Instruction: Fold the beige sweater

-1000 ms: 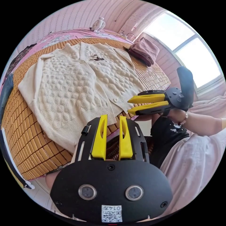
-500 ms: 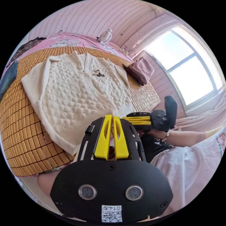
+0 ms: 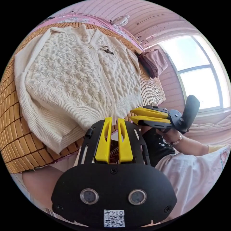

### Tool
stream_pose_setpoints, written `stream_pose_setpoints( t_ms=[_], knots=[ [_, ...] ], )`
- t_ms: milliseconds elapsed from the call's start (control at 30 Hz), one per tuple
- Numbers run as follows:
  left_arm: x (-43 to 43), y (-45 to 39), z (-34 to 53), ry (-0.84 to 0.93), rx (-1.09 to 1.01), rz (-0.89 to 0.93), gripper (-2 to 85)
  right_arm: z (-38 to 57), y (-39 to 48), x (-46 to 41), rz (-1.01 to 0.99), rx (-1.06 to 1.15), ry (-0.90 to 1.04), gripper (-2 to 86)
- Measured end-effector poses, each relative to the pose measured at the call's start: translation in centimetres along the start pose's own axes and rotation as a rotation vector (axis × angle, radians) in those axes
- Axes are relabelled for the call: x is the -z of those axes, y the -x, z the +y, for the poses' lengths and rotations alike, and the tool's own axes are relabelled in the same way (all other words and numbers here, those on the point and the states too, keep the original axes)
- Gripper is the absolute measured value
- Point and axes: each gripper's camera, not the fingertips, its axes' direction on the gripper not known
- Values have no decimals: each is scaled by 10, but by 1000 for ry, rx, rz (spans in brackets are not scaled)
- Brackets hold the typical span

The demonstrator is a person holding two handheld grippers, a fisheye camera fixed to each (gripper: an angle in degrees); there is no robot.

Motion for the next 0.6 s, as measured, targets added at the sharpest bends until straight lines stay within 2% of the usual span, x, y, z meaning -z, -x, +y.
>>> stream_pose_setpoints(
  t_ms=[100,233,300,400,467,600],
  knots=[
    [31,-2,17,-83,-13,-48,49,11,-34,21,84,-118,-71,73],
    [75,22,49,-257,128,-296,49,24,-87,31,185,-354,-80,86],
    [74,35,53,-243,186,-354,54,29,-98,29,221,-399,-58,87],
    [53,52,44,-128,235,-308,51,34,-105,15,254,-437,30,77],
    [44,53,35,-66,233,-328,8,38,-104,16,267,-430,12,67],
    [55,56,37,-56,262,-396,-7,51,-111,25,192,-434,-8,25]
  ],
)
